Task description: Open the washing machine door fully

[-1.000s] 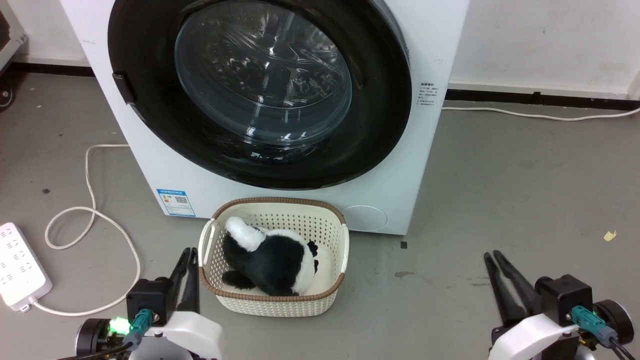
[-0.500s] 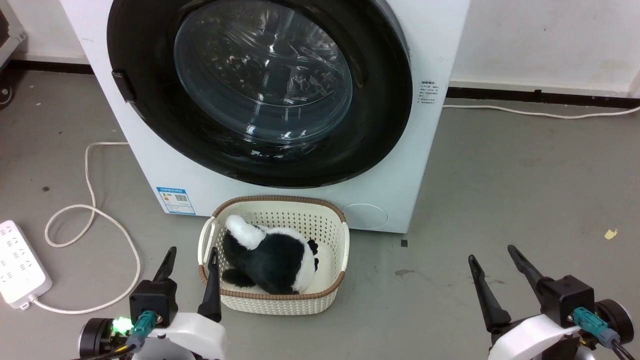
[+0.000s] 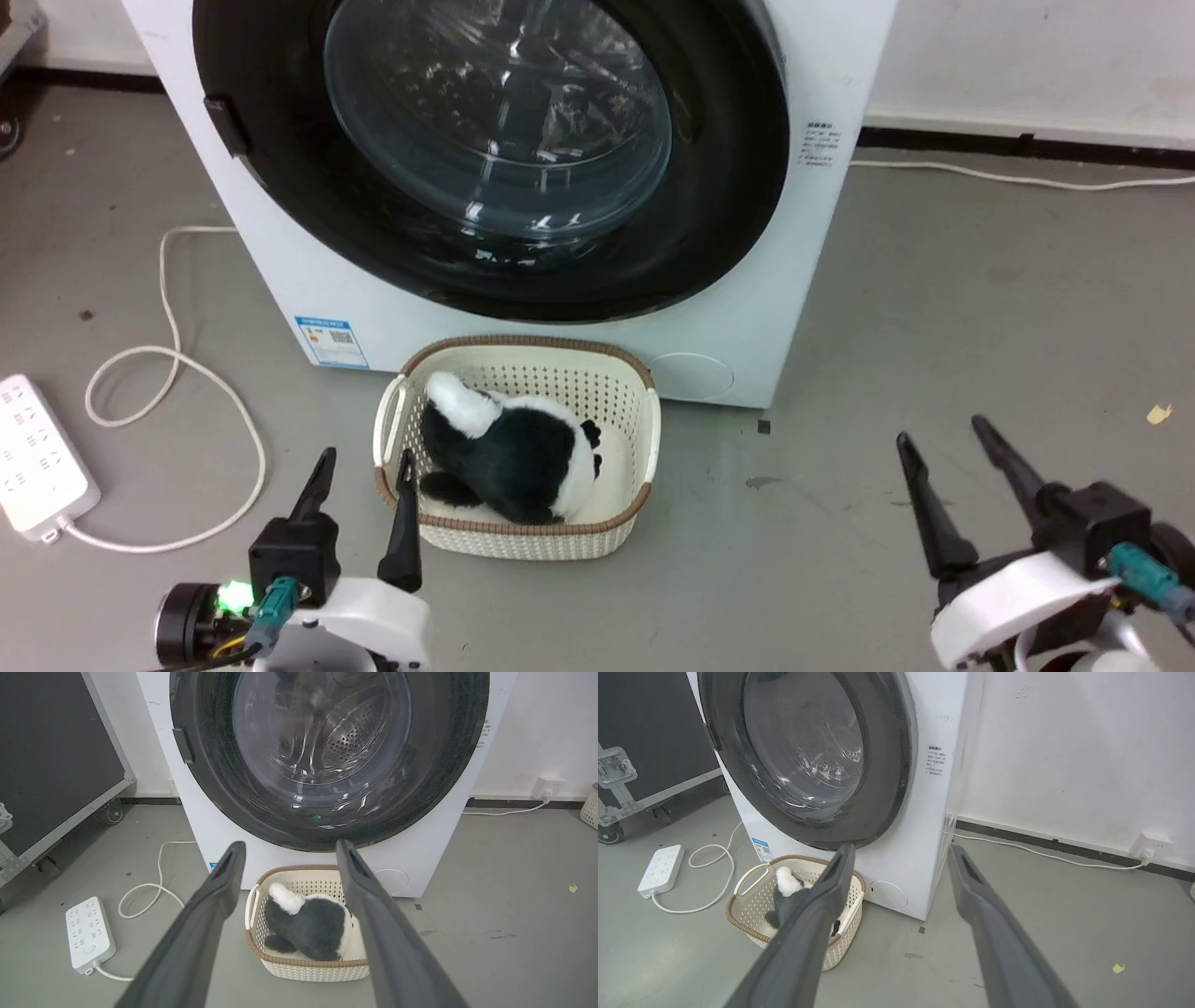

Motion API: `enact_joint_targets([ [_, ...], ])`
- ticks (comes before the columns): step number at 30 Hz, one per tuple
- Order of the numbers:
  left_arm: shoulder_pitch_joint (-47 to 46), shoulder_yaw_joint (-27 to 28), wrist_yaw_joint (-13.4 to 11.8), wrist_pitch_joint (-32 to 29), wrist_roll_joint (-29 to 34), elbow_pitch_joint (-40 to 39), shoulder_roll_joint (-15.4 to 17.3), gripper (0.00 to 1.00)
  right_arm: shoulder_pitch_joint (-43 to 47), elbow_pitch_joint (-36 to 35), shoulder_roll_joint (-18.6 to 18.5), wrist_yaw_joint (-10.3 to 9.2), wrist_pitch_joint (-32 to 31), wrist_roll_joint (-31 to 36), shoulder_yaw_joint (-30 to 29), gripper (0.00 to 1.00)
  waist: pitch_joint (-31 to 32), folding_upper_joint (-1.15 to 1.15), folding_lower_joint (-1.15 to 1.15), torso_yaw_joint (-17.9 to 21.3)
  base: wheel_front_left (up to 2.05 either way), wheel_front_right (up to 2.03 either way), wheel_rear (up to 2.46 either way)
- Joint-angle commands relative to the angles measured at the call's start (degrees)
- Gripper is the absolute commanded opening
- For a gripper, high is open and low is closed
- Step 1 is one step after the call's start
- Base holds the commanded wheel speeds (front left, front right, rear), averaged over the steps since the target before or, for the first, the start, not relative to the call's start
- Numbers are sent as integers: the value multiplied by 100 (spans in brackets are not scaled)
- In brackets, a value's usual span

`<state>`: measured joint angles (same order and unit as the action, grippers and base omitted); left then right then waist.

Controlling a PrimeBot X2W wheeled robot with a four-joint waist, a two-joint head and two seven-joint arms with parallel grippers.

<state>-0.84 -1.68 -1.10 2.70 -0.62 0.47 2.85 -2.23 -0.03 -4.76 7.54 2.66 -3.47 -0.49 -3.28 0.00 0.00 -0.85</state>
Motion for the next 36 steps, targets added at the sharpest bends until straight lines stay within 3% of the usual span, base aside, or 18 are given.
enact_joint_targets([
  [1,-102,-42,-46,67,22,-6,4,100,-149,12,-84,-1,35,-83,-16,100,-58,0,0,-24,0,0,0],
  [17,-363,-200,-196,258,-28,-90,3,100,-1308,202,-328,-2,-178,-918,-170,99,-579,0,0,-216,0,0,0],
  [18,-378,-214,-207,270,-31,-93,3,100,-1399,236,-327,-2,-197,-986,-196,67,-612,0,0,-230,0,0,0],
  [20,-408,-242,-229,294,-38,-98,3,100,-1582,311,-321,-2,-242,-1123,-253,14,-677,0,0,-258,0,0,0],
  [21,-459,-283,-260,330,-49,-104,3,100,-1864,439,-318,-2,-323,-1318,-341,0,-772,0,0,-308,0,0,0],
  [29,-571,-364,-333,414,-75,-121,2,100,-2553,839,-267,-2,-602,-1806,-571,0,-990,0,0,-425,0,0,0],
  [36,-668,-447,-407,497,-98,-136,2,100,-3409,1510,-132,-3,-1233,-2412,-1027,0,-1234,0,0,-549,0,0,0],
])
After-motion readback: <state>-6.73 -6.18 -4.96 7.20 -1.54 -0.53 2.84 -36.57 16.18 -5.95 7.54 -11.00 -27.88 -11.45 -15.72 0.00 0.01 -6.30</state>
